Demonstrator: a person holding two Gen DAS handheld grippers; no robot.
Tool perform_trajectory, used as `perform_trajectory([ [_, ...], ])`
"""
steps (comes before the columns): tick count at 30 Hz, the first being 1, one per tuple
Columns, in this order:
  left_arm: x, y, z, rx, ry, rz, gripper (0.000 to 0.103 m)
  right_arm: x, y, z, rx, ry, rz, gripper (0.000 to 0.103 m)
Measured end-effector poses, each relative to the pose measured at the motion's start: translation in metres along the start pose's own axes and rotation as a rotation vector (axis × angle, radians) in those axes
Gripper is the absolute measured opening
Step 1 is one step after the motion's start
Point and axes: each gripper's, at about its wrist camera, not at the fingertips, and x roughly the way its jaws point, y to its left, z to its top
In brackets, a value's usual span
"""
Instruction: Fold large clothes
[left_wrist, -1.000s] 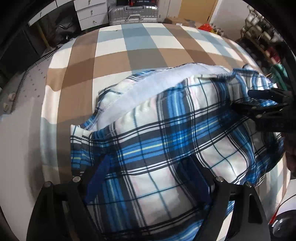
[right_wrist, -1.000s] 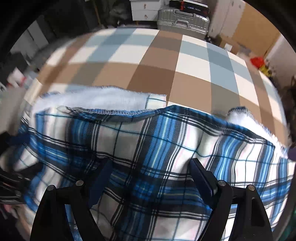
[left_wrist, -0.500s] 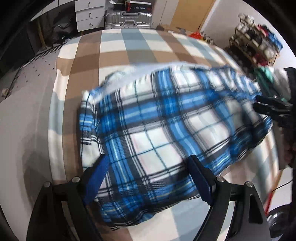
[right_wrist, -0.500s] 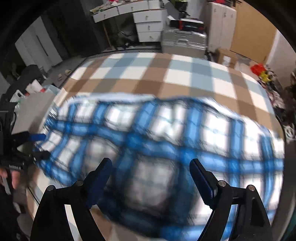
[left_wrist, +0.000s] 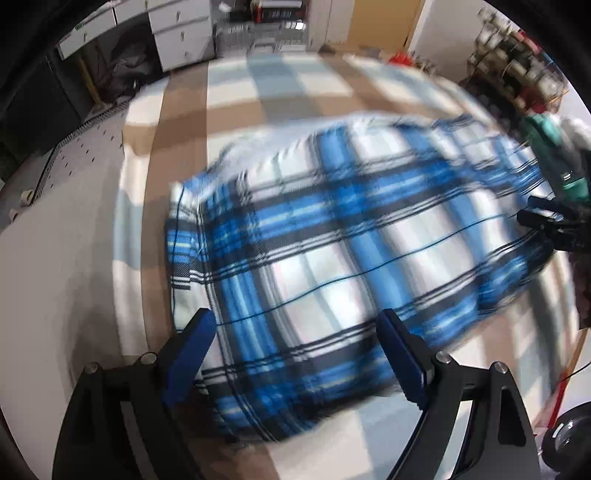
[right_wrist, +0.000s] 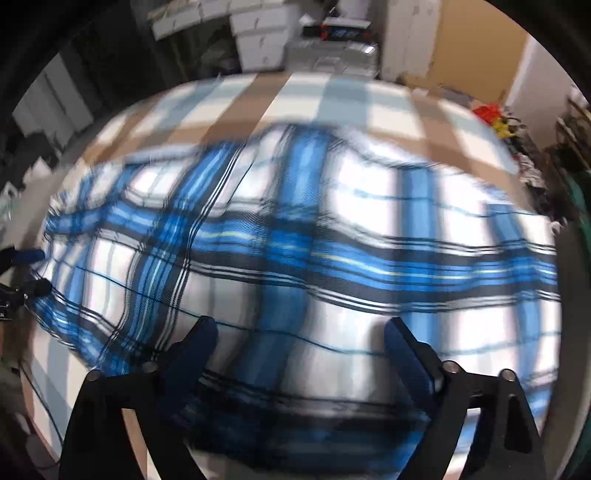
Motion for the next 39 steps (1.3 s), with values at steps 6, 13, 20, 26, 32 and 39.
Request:
perform_trajectory([
  [6, -0.010, -0.038, 0.001, 0.064, -0.024, -0.089, 0.086, -0.028, -0.058, -0.034, 0.054, -0.001, -0.088, 0.092],
  [13, 0.041, -0.033, 0.010, 0.023, 0.055, -0.036, 0.085, -0.001, -0.082, -0.052, 0.111, 0.034, -0.118, 0.103],
  [20, 0.005, -0.062, 0.033, 0.031, -0.021, -0.128, 0.085, -0.064, -0.108, -0.080, 0.345, -0.134, 0.091, 0.094],
  [26, 0.004, -0.130, 0.055, 0.186, -0.050, -0.142, 0.086, -0.070, -0.138, -0.131, 0.688, -0.160, 0.484, 0.101],
  [32, 0.033, -0.143, 0.057, 0.157, 0.003, -0.183, 0.086, -0.056, -0.132, -0.133, 0.743, -0.142, 0.539, 0.100],
  [39, 0.040, -0.144, 0.046, 0.151, 0.001, -0.180, 0.086, -0.048, -0.144, -0.135, 0.818, -0.134, 0.483, 0.102],
])
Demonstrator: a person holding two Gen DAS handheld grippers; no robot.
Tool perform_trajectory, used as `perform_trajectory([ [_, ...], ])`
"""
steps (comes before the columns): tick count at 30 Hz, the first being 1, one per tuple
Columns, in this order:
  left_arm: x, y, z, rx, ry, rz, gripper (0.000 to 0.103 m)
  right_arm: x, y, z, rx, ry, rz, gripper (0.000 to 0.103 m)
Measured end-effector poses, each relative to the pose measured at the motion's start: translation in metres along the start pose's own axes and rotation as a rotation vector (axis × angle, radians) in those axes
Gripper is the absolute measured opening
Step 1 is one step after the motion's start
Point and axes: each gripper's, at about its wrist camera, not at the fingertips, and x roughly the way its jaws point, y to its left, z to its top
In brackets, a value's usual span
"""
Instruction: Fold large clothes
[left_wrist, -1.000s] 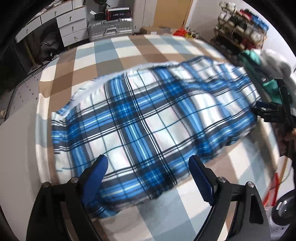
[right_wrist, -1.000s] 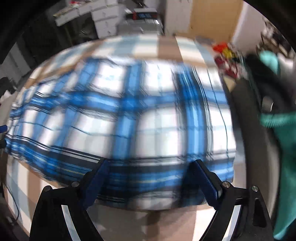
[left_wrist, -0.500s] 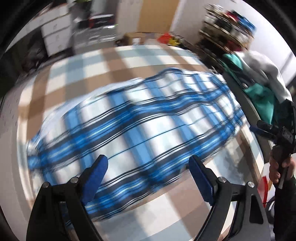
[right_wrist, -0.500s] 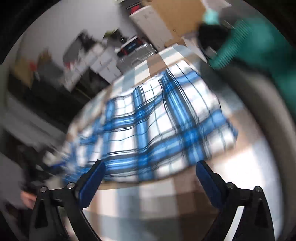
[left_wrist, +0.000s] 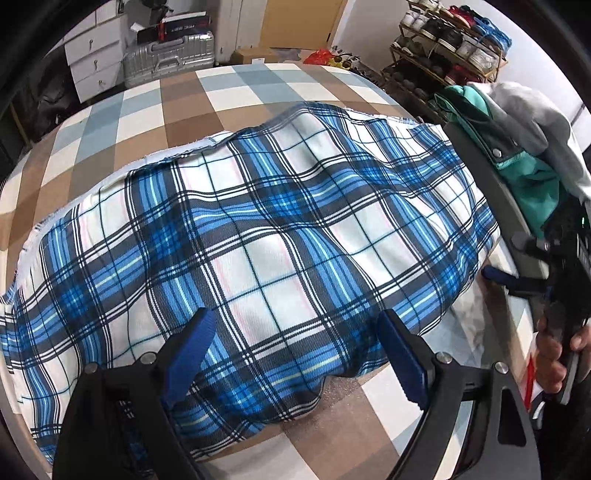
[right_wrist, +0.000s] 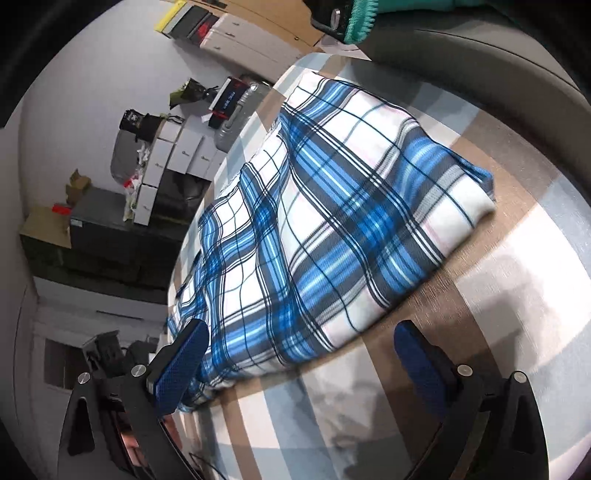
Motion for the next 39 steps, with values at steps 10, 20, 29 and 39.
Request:
perform_trajectory([
  [10, 0.013, -0.017, -0.013, 0.087, -0.050, 0.128, 0.086, 0.030, 0.011, 0.027, 0.083, -0.032, -0.010, 0.103],
  [20, 0.012, -0.016, -0.014, 0.079, -0.062, 0.115, 0.086, 0.016, 0.057, 0.017, -0.212, -0.130, 0.039, 0.102],
  [29, 0.011, -0.014, -0.014, 0.086, -0.059, 0.105, 0.087, 0.026, 0.018, 0.018, -0.030, -0.181, -0.120, 0.083],
  [39, 0.015, -0.016, -0.010, 0.081, -0.040, 0.105, 0.087, 0.045, 0.017, 0.035, 0.049, -0.235, -0.187, 0.009],
])
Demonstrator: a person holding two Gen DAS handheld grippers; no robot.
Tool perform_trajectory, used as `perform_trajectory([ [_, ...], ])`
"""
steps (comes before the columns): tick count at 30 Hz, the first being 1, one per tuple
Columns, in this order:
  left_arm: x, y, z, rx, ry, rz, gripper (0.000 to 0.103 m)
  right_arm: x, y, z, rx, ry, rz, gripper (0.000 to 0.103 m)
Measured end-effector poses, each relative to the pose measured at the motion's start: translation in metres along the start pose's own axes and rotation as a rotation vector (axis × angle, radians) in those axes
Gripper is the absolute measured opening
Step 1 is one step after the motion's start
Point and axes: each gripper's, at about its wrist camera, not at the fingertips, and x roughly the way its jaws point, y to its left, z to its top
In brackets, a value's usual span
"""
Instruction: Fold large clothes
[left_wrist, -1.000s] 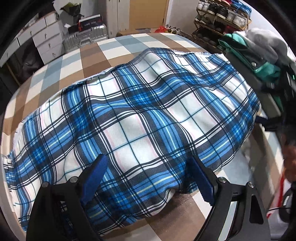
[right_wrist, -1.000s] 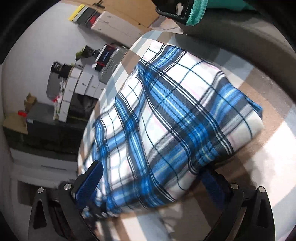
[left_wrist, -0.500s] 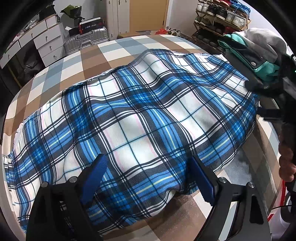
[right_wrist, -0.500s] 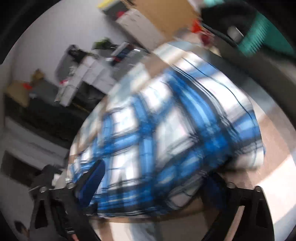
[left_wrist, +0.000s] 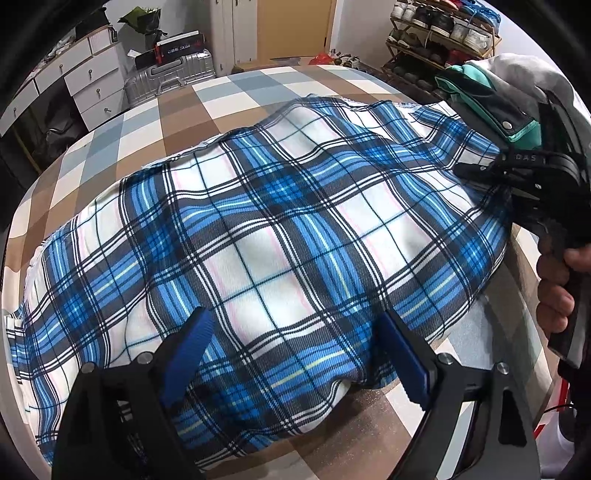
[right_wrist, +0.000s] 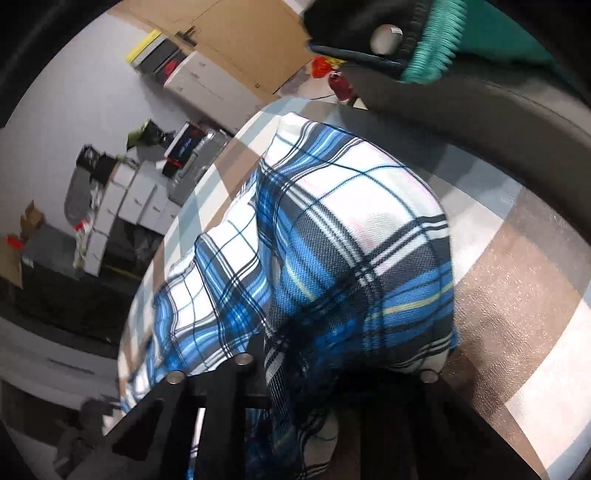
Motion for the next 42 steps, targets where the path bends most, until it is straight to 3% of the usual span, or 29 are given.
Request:
perform_trajectory([
  [4, 0.002, -0.008, -0.001, 0.026, 0.021, 0.005, 0.087, -0.024, 0.008, -0.009, -0.111, -0.066, -0.007, 0.006],
  [11, 0.007, -0.057, -0.006, 0.109, 0.051, -0.048, 0.087, -0.074, 0.025, -0.025, -0.368, -0.202, -0.139, 0.006],
  [17, 0.015, -0.115, -0.001, 0.201, 0.042, -0.164, 0.087, -0.124, 0.044, -0.032, -0.572, -0.304, -0.248, 0.006],
  [21, 0.008, -0.120, 0.011, 0.189, 0.068, -0.293, 0.087, -0.140, 0.056, -0.029, -0.625, -0.347, -0.295, 0.006],
  [23, -0.009, -0.109, 0.009, 0.165, 0.051, -0.299, 0.087, -0.140, 0.058, -0.025, -0.621, -0.341, -0.302, 0.006],
  [27, -0.020, -0.070, -0.006, 0.105, 0.059, -0.220, 0.087, -0.134, 0.074, -0.029, -0.670, -0.355, -0.331, 0.006],
  [30, 0.006, -0.045, -0.006, 0.010, 0.110, -0.307, 0.087, -0.138, 0.095, -0.036, -0.699, -0.376, -0.315, 0.006],
  [31, 0.006, -0.039, -0.006, -0.012, 0.085, -0.342, 0.087, -0.139, 0.103, -0.040, -0.717, -0.386, -0.313, 0.006],
  [35, -0.014, -0.010, -0.012, -0.106, 0.043, -0.504, 0.087, -0.131, 0.156, -0.085, -0.936, -0.444, -0.356, 0.006],
  [38, -0.041, 0.027, -0.027, -0.152, -0.001, -0.525, 0.087, -0.112, 0.194, -0.137, -1.171, -0.487, -0.394, 0.006],
  [42, -0.076, 0.092, -0.054, -0.279, -0.062, -0.549, 0.087, -0.070, 0.226, -0.206, -1.375, -0.439, -0.349, 0.006],
])
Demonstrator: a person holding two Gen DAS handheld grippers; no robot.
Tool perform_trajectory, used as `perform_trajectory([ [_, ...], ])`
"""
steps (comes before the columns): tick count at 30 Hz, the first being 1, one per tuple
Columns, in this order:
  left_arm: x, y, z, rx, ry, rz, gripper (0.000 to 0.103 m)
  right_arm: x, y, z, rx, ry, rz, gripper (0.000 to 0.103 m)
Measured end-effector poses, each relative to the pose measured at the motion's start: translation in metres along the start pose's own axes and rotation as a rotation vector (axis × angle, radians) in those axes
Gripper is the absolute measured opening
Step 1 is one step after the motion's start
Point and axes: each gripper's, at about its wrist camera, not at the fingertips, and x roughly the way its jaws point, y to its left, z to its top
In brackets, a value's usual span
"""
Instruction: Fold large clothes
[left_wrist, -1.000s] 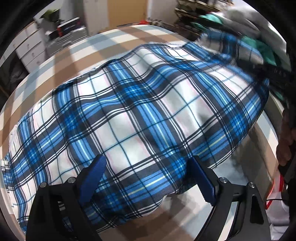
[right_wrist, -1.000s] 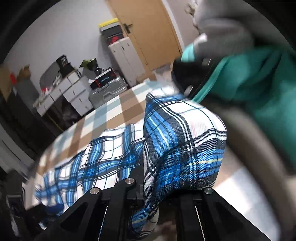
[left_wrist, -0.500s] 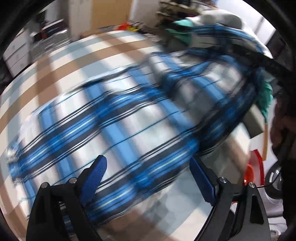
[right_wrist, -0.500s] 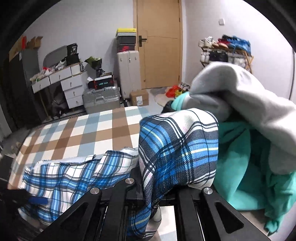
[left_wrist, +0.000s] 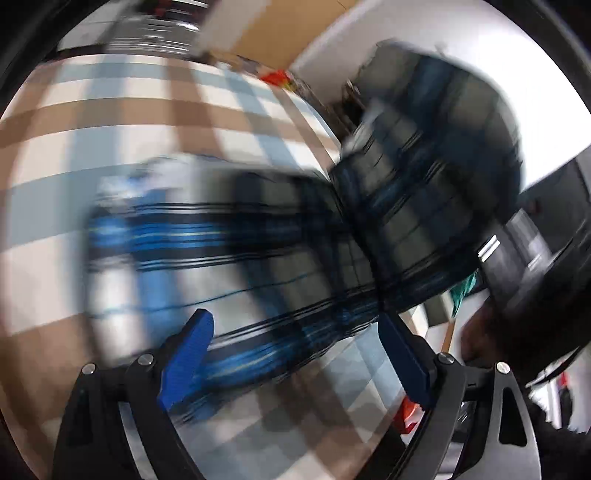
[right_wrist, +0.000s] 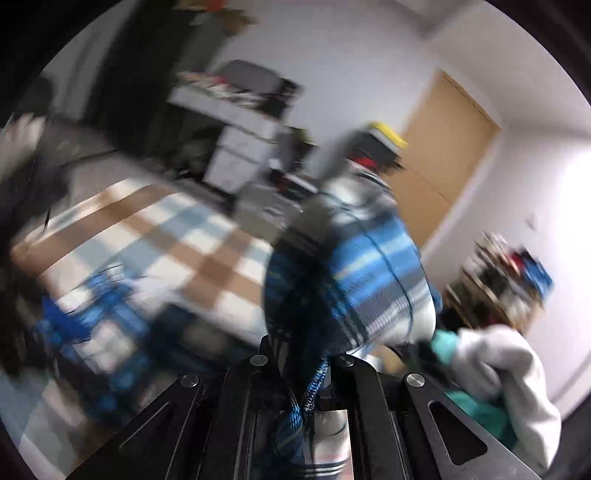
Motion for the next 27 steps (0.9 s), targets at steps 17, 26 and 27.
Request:
perform_trajectory([
  [17, -0.044, 0.020, 0.036, 0.062, 0.046, -0.024, 0.089, 0.006, 0.101, -0.041, -0.015, 0.116, 0.448, 0.086],
  [26, 0.049, 0.010, 0.099, 0.045, 0.246, 0.083, 0.089, -0.016, 0.014, -0.081, 0.443, 0.150, 0.631, 0.087],
  [27, 0.057, 0.011, 0.103, 0.047, 0.257, 0.102, 0.087, -0.017, 0.005, -0.084, 0.476, 0.145, 0.630, 0.087],
])
